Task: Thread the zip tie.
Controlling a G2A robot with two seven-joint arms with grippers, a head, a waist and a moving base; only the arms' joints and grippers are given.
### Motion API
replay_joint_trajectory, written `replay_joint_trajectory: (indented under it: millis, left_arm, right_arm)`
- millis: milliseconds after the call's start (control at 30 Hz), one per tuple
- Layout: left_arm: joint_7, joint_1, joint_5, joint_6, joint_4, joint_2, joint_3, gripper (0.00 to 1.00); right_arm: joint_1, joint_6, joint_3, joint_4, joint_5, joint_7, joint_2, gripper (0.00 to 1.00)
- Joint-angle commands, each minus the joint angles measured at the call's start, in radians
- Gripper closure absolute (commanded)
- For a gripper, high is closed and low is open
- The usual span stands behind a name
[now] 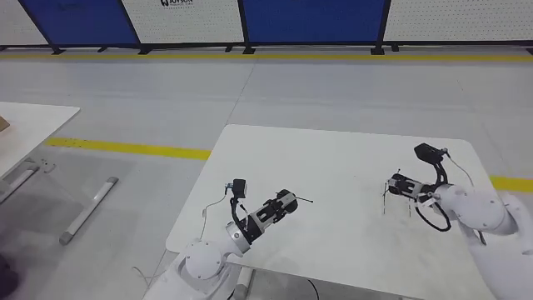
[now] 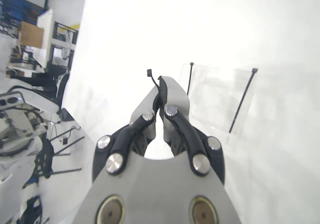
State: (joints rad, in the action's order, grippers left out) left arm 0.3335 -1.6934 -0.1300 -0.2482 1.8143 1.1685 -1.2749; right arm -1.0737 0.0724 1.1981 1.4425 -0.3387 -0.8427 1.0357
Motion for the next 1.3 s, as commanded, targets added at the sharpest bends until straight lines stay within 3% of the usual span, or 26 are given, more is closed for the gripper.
replay_joint_trajectory:
  millis: [0, 100, 167, 667, 833, 967, 1033, 1267]
  left_arm:
    - [0.000, 0.000, 0.000, 0.000, 0.000, 0.000, 0.000, 1.00]
    - [0.000, 0.000, 0.000, 0.000, 0.000, 0.000, 0.000, 1.00]
    - [0.000, 0.000, 0.000, 0.000, 0.000, 0.000, 0.000, 1.00]
    - [-0.003, 0.002, 0.002, 0.003, 0.000, 0.000, 0.003, 1.00]
    - [-0.026, 0.036, 0.027, 0.028, -0.002, 0.009, 0.071, 1.00]
    - [-0.078, 0.075, 0.042, 0.019, -0.020, 0.020, 0.125, 1.00]
    - [-0.117, 0.085, 0.060, 0.009, -0.031, 0.024, 0.137, 1.00]
    - [-0.117, 0.085, 0.060, 0.009, -0.031, 0.024, 0.137, 1.00]
  right_arm:
    - [-0.043, -0.009, 0.037, 0.059, 0.048, 0.059, -0.003, 1.00]
    - [-0.110, -0.001, 0.067, 0.152, 0.026, 0.132, -0.008, 1.00]
    - [-0.137, 0.053, 0.060, 0.187, -0.039, 0.151, -0.010, 1.00]
    - [-0.137, 0.053, 0.060, 0.187, -0.039, 0.151, -0.010, 1.00]
    - [-0.137, 0.053, 0.060, 0.187, -0.039, 0.151, -0.010, 1.00]
    - [-0.137, 0.053, 0.060, 0.187, -0.039, 0.151, -0.010, 1.00]
    - [-0.137, 0.053, 0.060, 0.187, -0.039, 0.151, -0.010, 1.00]
    - [-0.137, 0.053, 0.060, 0.187, -0.039, 0.151, -0.010, 1.00]
